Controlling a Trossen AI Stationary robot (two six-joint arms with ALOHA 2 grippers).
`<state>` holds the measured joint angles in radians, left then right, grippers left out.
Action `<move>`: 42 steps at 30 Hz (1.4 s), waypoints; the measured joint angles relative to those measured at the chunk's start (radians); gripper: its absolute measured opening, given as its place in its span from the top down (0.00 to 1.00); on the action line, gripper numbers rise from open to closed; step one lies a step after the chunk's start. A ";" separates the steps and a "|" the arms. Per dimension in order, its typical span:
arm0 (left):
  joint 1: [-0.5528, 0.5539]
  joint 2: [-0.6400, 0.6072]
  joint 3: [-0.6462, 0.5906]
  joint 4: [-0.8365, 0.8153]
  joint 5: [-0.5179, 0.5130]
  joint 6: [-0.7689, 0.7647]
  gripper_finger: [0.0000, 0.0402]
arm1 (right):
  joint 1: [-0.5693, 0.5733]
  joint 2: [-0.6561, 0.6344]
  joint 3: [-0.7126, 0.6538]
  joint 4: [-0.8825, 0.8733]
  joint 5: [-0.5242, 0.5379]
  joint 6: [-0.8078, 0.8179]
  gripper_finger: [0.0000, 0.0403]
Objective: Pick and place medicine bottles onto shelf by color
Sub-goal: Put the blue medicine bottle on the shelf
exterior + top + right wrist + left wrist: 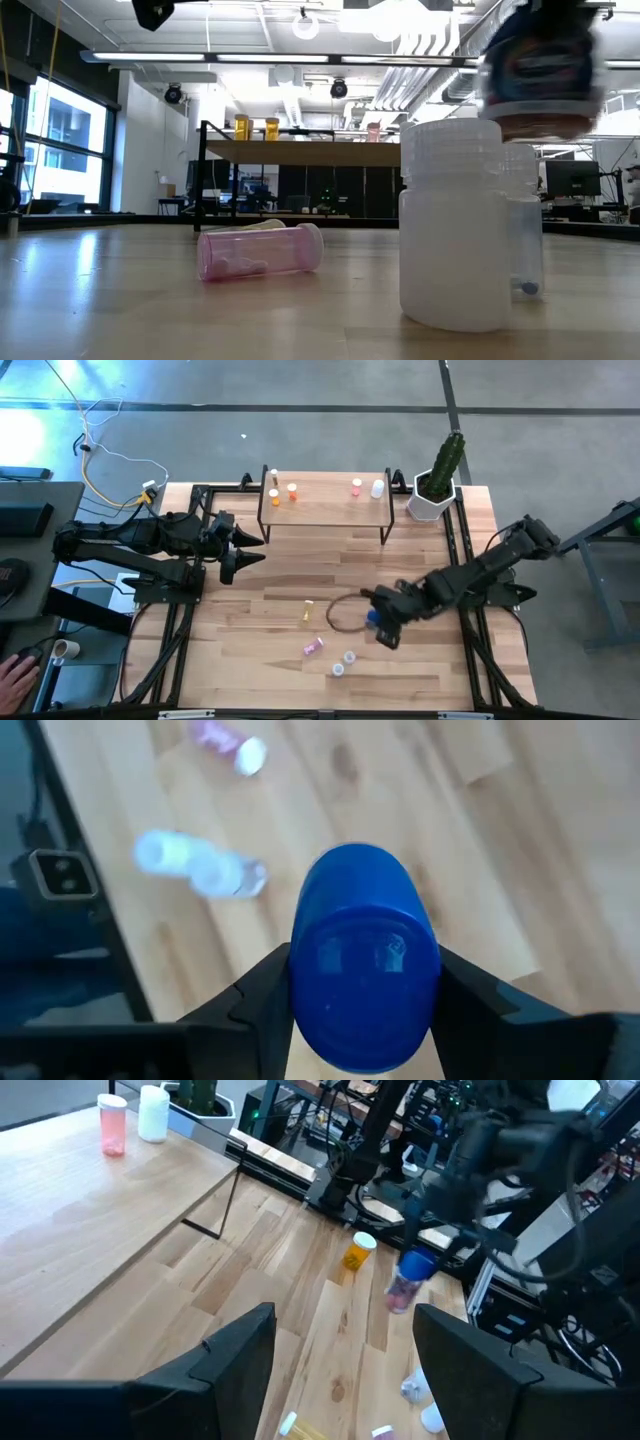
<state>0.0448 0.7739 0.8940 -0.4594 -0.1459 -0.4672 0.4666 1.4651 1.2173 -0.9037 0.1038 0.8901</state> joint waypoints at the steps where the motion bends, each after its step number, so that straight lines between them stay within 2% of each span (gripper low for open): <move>1: 0.000 0.000 0.000 0.000 0.000 0.000 0.43 | -0.025 0.000 0.006 -0.008 -0.008 -0.018 0.60; 19: 0.000 0.000 0.000 -0.021 -0.002 0.034 0.43 | -0.454 0.000 0.157 -0.096 -0.134 -0.332 0.60; 25: 0.000 0.000 0.000 -0.021 -0.067 0.034 0.43 | -0.560 0.000 0.241 -0.153 -0.140 -0.458 0.60; 35: 0.000 0.000 0.000 -0.012 -0.110 0.065 0.43 | -0.786 0.000 0.374 -0.289 -0.141 -0.748 0.60; 42: 0.000 0.000 0.000 -0.012 -0.176 0.070 0.43 | -0.924 -0.001 0.420 -0.312 -0.146 -1.000 0.60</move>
<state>0.0452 0.7742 0.8940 -0.4710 -0.3216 -0.3969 -0.4579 1.4644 1.6371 -1.2161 -0.0426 -0.1095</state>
